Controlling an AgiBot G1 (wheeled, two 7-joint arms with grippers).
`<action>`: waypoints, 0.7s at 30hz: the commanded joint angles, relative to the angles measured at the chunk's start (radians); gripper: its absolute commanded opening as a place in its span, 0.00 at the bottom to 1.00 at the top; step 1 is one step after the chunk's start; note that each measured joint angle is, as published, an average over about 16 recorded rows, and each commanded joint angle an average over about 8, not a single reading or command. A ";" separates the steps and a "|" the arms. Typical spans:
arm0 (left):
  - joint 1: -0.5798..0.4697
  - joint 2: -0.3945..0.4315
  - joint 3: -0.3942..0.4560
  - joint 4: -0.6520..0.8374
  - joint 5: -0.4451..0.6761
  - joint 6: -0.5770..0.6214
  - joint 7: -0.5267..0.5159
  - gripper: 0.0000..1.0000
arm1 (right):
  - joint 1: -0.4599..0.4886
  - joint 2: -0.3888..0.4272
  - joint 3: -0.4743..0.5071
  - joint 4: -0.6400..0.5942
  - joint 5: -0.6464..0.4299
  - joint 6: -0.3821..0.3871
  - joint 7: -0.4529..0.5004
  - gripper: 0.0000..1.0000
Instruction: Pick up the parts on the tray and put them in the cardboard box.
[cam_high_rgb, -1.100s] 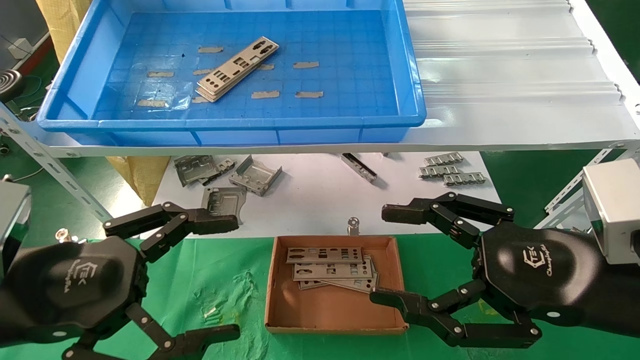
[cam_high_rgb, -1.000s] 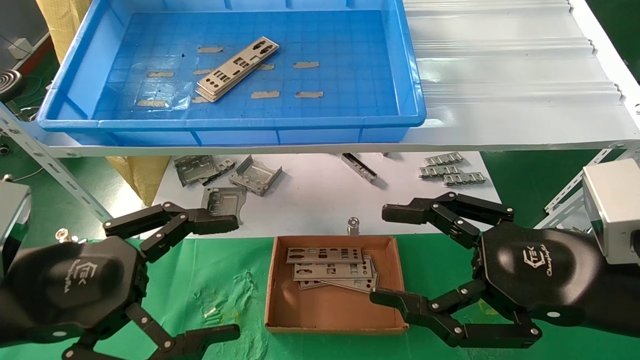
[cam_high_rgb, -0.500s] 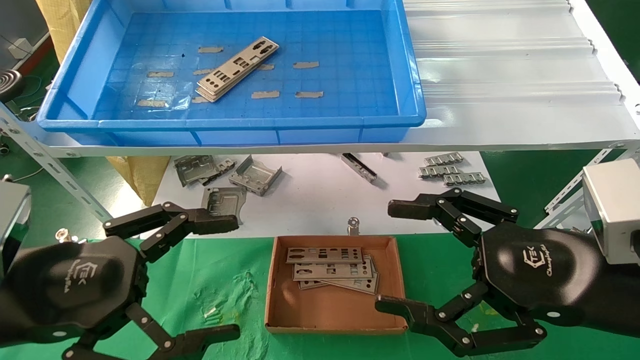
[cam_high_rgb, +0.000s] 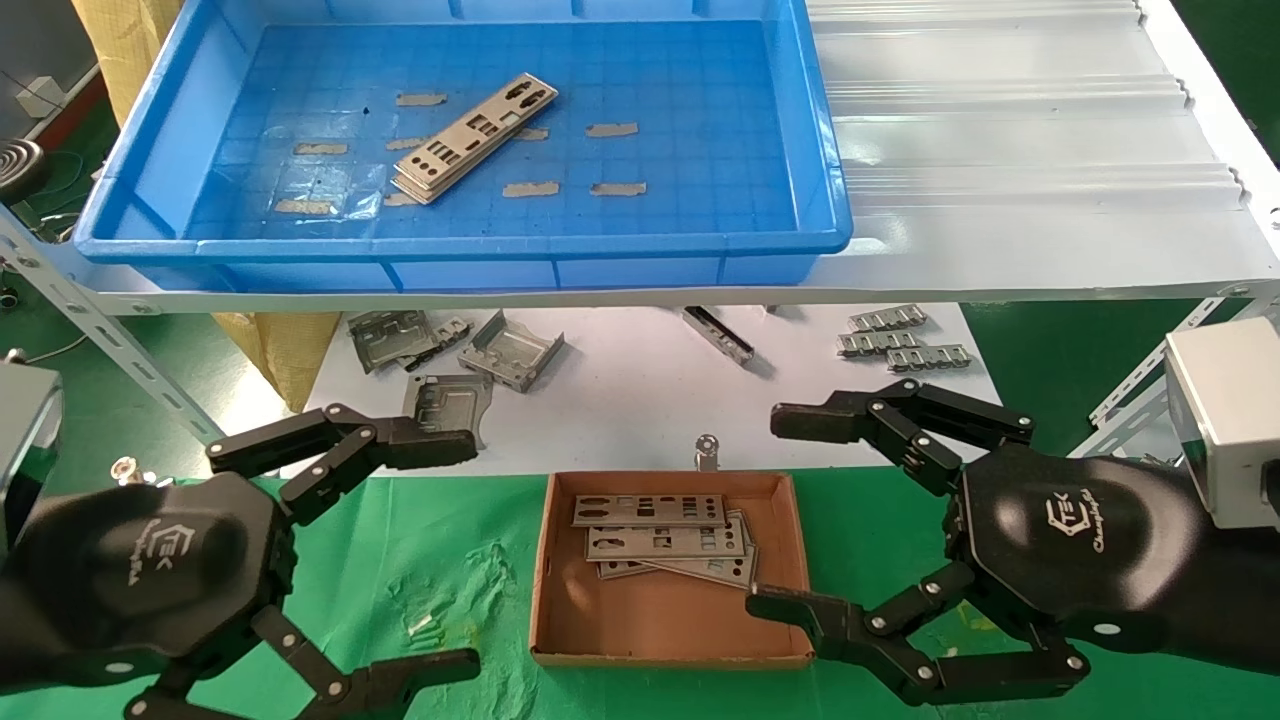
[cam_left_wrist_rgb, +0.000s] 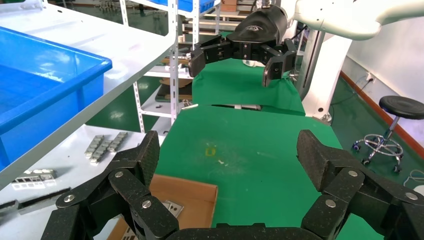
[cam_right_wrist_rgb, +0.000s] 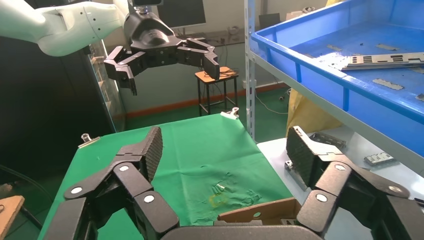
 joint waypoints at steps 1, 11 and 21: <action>0.000 0.000 0.000 0.000 0.000 0.000 0.000 1.00 | 0.000 0.000 0.000 0.000 0.000 0.000 0.000 0.00; 0.000 0.000 0.000 0.000 0.000 0.000 0.000 1.00 | 0.000 0.000 0.000 0.000 0.000 0.000 0.000 0.00; 0.000 0.000 0.000 0.000 0.000 0.000 0.000 1.00 | 0.000 0.000 0.000 0.000 0.000 0.000 0.000 0.00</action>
